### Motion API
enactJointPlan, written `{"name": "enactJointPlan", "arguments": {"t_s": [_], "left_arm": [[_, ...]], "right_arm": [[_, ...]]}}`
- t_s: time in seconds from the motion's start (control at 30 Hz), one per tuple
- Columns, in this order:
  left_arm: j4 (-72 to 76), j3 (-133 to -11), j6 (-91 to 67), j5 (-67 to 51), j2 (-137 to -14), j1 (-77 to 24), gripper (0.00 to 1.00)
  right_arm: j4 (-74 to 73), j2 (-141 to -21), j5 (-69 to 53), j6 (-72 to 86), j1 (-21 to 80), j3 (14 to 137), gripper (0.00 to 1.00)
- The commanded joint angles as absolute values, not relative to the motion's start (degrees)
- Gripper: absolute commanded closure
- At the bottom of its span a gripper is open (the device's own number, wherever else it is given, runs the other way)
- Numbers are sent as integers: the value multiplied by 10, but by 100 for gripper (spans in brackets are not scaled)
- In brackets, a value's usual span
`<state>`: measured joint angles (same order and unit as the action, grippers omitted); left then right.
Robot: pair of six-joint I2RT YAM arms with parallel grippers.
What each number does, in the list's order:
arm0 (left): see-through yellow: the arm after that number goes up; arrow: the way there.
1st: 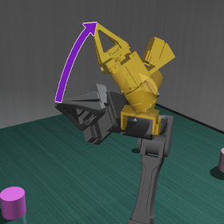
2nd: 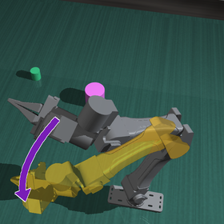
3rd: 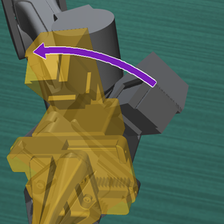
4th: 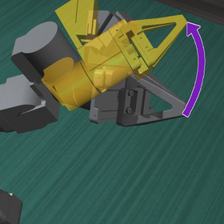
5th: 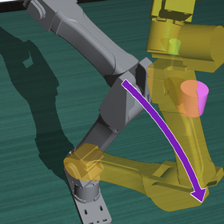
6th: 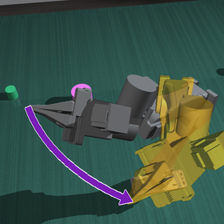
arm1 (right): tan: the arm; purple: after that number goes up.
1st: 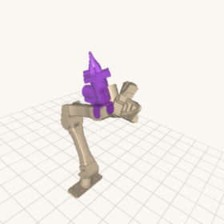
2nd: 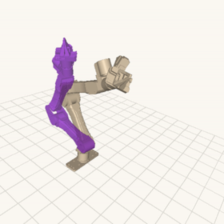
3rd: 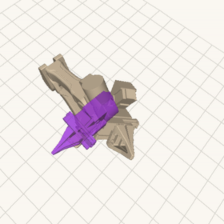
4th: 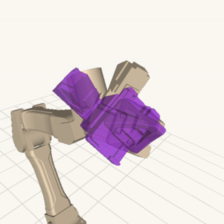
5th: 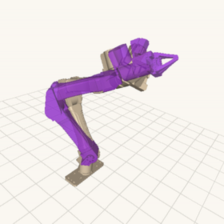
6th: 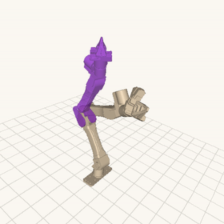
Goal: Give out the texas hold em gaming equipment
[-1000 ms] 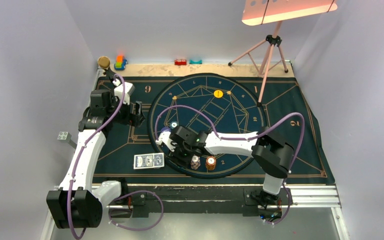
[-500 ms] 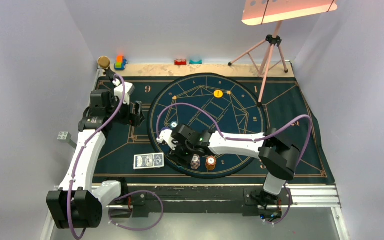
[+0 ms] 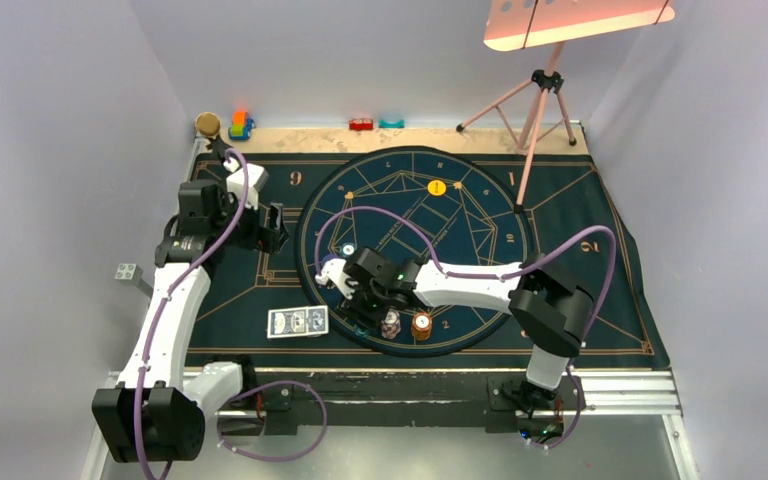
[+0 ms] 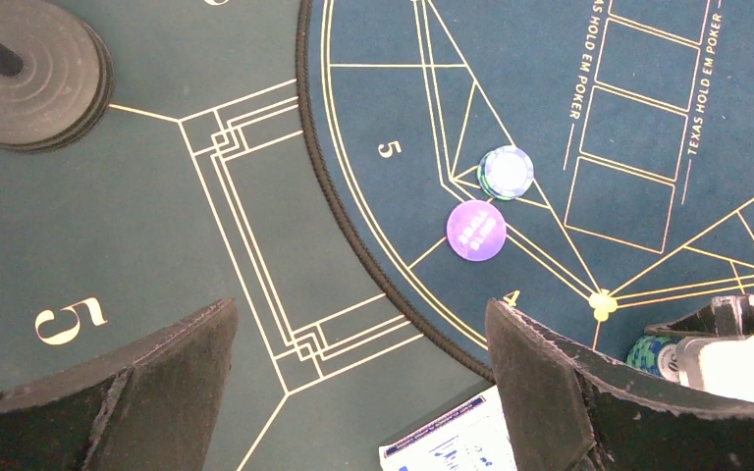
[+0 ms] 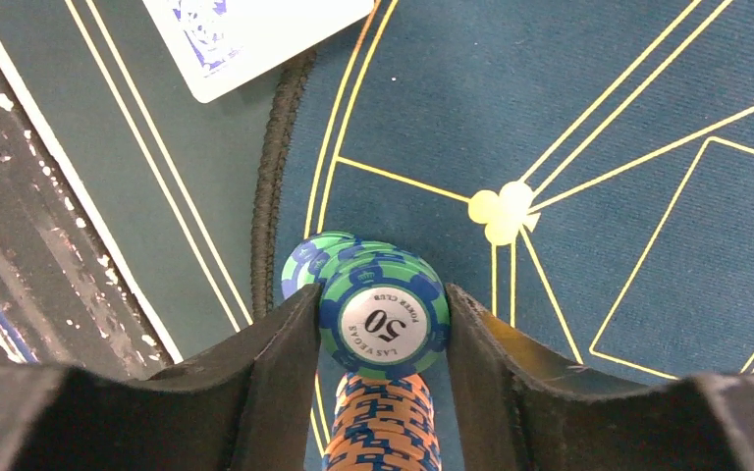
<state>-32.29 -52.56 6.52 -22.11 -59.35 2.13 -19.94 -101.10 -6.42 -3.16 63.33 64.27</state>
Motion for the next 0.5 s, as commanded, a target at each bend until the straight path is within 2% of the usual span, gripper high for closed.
{"name": "enactJointPlan", "arguments": {"t_s": [0.0,0.33,0.47], "left_arm": [[-313,-520,61,-226,-581,26,0],[-312,-519,63,-227,-581,26,0],[-311,-519,63,-227,-581,26,0]], "right_arm": [[-196,-1004,-69,-36,643,646,52],[-194,-979,-72,-39,643,646,77],[-208,-959,-70,-42,644,658,83]]}}
